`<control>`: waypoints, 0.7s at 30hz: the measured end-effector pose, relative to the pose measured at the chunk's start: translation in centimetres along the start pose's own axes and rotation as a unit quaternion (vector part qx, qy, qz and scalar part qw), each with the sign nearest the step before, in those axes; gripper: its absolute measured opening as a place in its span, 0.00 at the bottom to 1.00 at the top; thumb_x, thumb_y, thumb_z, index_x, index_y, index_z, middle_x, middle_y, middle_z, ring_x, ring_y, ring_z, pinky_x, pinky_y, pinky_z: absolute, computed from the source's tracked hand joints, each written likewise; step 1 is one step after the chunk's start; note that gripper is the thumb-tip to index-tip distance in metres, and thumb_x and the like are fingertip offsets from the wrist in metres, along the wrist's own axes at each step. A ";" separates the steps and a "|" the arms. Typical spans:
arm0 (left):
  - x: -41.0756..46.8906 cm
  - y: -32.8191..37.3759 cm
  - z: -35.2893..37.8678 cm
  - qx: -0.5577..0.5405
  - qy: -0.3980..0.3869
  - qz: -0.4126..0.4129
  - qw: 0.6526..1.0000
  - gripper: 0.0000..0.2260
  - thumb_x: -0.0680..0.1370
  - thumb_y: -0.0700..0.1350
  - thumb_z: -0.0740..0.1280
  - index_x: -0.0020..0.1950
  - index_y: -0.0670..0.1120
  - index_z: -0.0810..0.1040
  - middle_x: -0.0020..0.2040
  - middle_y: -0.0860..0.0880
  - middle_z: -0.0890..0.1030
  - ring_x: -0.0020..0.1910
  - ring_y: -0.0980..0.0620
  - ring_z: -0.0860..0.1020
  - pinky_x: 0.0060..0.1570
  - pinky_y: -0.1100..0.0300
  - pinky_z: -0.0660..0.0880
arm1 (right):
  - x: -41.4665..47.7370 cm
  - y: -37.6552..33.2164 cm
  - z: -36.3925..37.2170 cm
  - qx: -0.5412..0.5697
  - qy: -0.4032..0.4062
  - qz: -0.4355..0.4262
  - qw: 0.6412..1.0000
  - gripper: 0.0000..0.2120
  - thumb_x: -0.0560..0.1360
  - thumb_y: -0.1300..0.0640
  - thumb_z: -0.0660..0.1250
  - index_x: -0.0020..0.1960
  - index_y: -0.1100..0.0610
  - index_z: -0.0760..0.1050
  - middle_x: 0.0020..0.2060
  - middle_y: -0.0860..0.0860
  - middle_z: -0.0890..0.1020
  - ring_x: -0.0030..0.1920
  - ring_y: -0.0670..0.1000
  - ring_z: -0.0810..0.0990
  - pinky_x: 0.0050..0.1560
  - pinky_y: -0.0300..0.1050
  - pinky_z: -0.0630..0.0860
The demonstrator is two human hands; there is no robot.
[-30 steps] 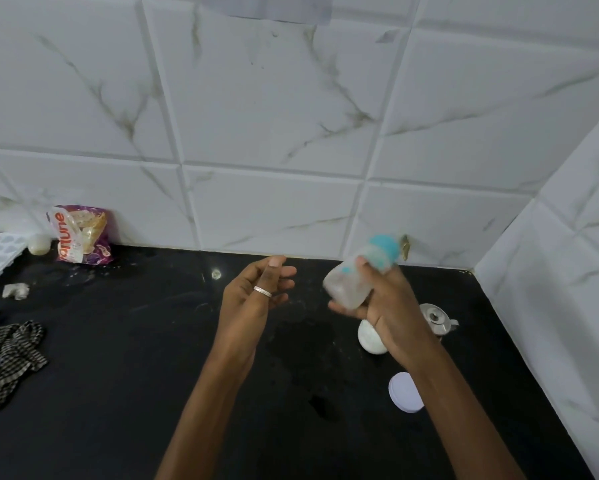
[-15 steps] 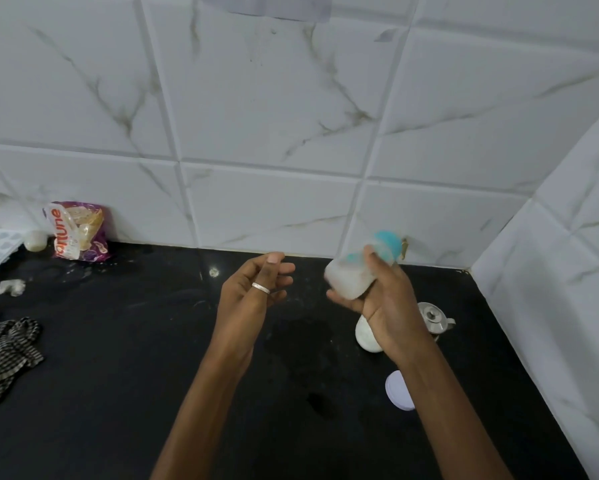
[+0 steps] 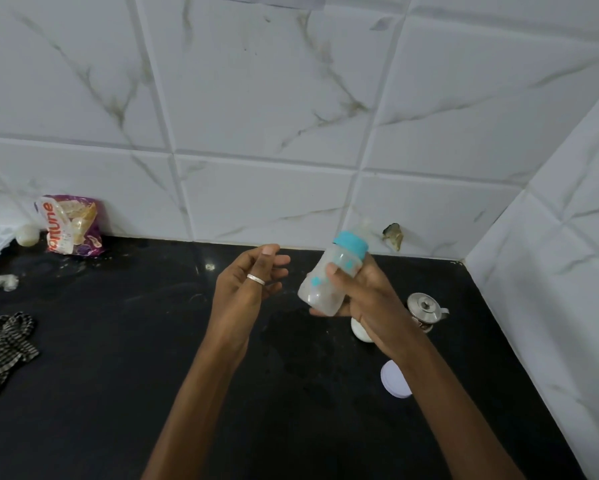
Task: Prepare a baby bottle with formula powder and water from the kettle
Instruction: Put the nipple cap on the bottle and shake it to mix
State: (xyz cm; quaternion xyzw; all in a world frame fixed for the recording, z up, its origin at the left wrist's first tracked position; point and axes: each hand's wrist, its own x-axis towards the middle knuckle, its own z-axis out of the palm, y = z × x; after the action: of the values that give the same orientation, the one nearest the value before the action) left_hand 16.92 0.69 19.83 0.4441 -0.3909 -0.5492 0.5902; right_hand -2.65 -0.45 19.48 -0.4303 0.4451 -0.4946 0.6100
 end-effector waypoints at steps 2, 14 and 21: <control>-0.1 0.0 0.0 -0.001 -0.006 0.004 1.000 0.12 0.76 0.59 0.69 0.53 0.55 0.86 0.54 0.48 0.88 0.52 0.51 0.85 0.48 0.61 0.80 | 0.1 -0.4 0.2 0.044 0.022 -0.020 0.999 0.27 0.73 0.50 0.75 0.68 0.55 0.71 0.62 0.62 0.80 0.61 0.61 0.84 0.48 0.64 0.84; -0.1 0.1 -0.3 0.000 0.003 -0.001 1.000 0.07 0.79 0.57 0.70 0.49 0.58 0.87 0.53 0.49 0.88 0.50 0.53 0.85 0.48 0.61 0.80 | 1.0 -2.0 -0.6 0.122 0.082 -0.092 0.985 0.23 0.74 0.51 0.73 0.66 0.53 0.71 0.54 0.51 0.86 0.60 0.58 0.85 0.50 0.62 0.85; 0.1 -0.1 0.0 -0.001 -0.002 -0.003 1.000 0.07 0.79 0.56 0.70 0.51 0.56 0.87 0.54 0.49 0.88 0.51 0.53 0.85 0.48 0.61 0.80 | 0.8 -1.4 -0.3 0.068 0.070 -0.067 0.993 0.23 0.76 0.48 0.74 0.66 0.55 0.73 0.58 0.55 0.85 0.60 0.59 0.85 0.51 0.64 0.84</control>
State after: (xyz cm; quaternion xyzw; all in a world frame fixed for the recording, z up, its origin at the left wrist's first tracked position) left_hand 16.91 0.64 19.77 0.4436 -0.3902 -0.5524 0.5881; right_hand -3.16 -1.49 20.67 -0.3815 0.4219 -0.5925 0.5705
